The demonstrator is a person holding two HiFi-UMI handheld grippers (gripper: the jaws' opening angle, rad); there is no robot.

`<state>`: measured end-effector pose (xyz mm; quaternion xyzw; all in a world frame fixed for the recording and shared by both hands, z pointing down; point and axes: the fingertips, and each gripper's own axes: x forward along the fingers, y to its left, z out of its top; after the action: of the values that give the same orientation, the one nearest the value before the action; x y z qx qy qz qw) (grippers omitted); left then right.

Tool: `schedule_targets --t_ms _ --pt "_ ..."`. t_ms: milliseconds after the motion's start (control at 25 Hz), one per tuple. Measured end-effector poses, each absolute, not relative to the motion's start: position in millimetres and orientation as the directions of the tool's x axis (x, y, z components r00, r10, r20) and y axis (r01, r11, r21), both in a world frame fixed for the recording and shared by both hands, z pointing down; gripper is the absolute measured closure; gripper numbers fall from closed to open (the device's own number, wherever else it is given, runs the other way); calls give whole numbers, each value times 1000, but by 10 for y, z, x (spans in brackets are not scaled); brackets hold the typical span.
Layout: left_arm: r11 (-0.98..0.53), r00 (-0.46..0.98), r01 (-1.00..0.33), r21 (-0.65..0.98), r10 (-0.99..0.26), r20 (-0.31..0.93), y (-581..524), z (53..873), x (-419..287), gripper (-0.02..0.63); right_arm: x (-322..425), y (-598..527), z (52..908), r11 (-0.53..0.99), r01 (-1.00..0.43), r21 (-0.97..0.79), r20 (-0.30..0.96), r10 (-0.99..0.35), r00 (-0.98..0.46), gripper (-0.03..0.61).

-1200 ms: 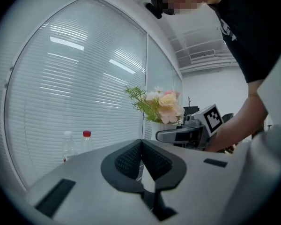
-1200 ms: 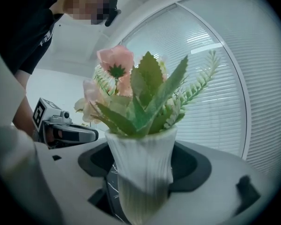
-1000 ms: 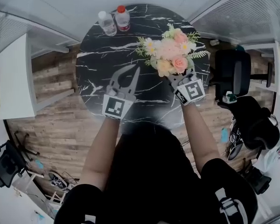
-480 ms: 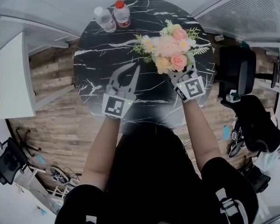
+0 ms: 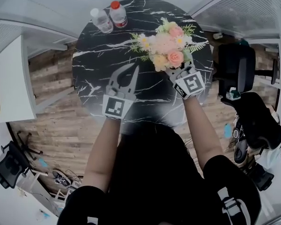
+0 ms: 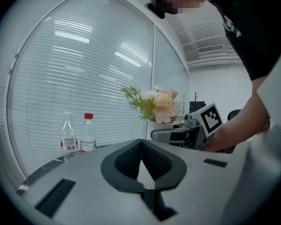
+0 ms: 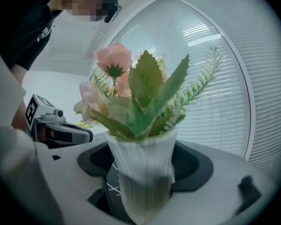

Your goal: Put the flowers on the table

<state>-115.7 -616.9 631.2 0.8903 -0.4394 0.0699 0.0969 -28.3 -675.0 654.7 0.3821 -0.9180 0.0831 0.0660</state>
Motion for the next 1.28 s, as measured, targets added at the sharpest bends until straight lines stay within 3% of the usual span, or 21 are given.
schedule_targets --t_ms 760,1280 --pt "-635 641 -765 105 -736 217 -5673 5711 -1211 601 78 -5992 6004 638 -762 -114 216 -732 -646 219" --pt "-763 773 -633 135 -611 169 -4977 4781 -1054 603 -52 -4936 4846 662 -738 -130 147 -723 -675 223"
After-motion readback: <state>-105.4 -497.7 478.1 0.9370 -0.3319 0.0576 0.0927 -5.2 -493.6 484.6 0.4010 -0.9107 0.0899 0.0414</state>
